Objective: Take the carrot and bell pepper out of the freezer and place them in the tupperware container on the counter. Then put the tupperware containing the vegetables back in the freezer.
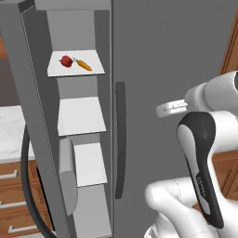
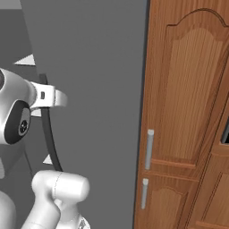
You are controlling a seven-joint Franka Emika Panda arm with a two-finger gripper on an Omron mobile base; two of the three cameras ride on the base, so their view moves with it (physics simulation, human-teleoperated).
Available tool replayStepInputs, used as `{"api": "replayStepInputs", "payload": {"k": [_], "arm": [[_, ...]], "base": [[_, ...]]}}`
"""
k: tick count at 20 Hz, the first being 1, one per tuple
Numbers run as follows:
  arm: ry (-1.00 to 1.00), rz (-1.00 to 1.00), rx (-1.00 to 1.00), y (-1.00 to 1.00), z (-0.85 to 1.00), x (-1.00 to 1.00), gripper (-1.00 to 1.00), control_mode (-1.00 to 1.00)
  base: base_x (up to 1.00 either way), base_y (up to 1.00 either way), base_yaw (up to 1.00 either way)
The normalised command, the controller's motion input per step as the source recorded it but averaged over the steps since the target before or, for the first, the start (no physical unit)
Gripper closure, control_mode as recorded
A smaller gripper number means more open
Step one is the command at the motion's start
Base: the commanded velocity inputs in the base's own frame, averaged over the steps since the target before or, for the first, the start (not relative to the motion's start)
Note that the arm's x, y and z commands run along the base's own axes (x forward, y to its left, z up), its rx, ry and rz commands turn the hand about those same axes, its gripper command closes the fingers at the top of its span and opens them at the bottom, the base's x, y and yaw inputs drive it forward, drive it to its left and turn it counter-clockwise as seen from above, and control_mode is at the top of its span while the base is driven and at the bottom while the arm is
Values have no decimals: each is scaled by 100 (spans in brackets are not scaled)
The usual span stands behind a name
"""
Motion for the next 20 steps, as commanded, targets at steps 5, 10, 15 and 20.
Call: {"api": "replayStepInputs", "payload": {"k": [5, 10, 15, 20], "arm": [[0, 0, 0, 0, 0, 0, -100, 100], [0, 0, 0, 0, 0, 0, -100, 100], [0, 0, 0, 0, 0, 0, -100, 100], [0, 0, 0, 0, 0, 0, -100, 100]], "base": [[0, 48, 8], [0, 44, 6], [1, 36, 5], [16, 38, 4]]}}
